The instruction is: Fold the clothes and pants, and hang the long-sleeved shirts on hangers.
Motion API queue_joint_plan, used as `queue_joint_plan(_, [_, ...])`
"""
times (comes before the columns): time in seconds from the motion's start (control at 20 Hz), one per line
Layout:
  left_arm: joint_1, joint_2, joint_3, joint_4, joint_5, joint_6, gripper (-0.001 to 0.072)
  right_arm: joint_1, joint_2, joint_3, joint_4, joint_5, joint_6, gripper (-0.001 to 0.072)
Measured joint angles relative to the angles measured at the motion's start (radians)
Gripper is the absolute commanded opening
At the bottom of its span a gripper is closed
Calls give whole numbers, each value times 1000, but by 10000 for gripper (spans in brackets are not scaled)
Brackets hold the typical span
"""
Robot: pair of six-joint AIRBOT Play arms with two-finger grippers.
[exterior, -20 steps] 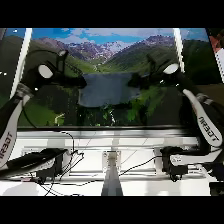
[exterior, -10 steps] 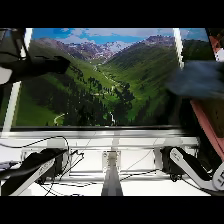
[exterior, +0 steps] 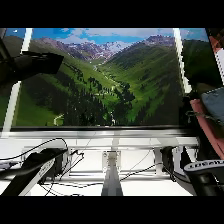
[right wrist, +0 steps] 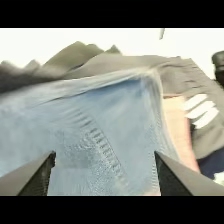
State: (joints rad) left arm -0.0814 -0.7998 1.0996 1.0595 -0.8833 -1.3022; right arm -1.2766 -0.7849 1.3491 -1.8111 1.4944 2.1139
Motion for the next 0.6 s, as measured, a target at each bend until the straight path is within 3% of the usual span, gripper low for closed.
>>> queue_joint_plan(0.05, [0, 2, 0, -1, 0, 0, 693, -24, -5, -6, 5, 0, -5, 679])
queue_joint_plan(0.1, [0, 3, 0, -2, 0, 0, 693, -40, -8, -13, 27, 1, -16, 578])
queue_joint_plan(0.15, [0, 4, 0, -2, 0, 0, 693, -42, -14, -22, 57, 1, -29, 443])
queue_joint_plan(0.25, [0, 5, 0, -2, 0, 0, 693, -10, -29, -38, 87, -1, -55, 101])
queue_joint_plan(0.3, [0, 6, 0, -2, 0, 0, 693, 24, -36, -45, 100, -5, -71, 35])
queue_joint_plan(0.6, [0, 6, 0, -2, 1, 0, 693, 493, -59, -70, 180, -94, -223, 35])
